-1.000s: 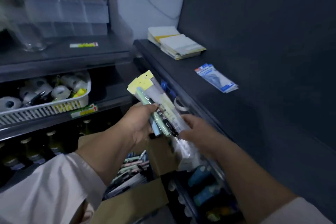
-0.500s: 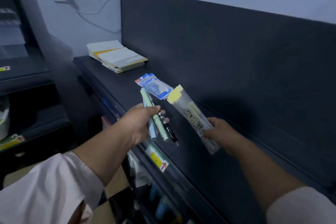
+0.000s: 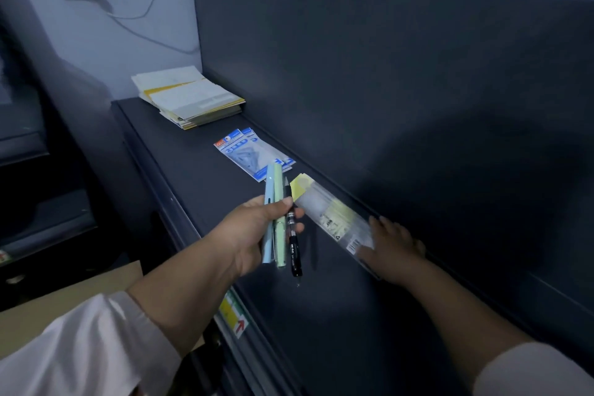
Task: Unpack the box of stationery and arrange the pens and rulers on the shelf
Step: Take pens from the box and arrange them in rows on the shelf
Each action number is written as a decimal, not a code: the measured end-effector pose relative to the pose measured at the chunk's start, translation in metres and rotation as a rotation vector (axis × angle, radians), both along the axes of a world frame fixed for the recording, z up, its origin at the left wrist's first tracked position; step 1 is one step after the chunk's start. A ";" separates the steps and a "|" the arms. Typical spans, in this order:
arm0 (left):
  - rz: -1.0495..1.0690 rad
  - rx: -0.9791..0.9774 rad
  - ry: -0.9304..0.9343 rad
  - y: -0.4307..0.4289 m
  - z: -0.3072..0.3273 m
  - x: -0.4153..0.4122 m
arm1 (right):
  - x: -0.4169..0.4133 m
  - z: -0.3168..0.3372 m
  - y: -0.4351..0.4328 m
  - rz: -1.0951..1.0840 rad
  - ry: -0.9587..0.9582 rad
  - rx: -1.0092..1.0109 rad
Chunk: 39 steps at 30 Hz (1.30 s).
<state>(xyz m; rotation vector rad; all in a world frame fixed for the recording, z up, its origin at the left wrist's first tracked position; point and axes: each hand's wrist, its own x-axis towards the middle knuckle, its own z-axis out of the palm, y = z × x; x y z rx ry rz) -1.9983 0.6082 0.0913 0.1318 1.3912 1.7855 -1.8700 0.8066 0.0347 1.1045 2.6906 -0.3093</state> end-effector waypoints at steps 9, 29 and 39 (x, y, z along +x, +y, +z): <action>-0.375 -0.022 0.261 -0.006 0.004 0.050 | 0.017 0.084 -0.088 -0.108 0.781 -0.971; -1.049 -0.118 0.495 -0.121 0.058 0.278 | 0.301 0.122 -0.246 -0.364 1.017 -0.657; -1.360 -0.137 0.720 -0.103 0.072 0.453 | 0.511 0.130 -0.278 -0.563 1.143 -0.498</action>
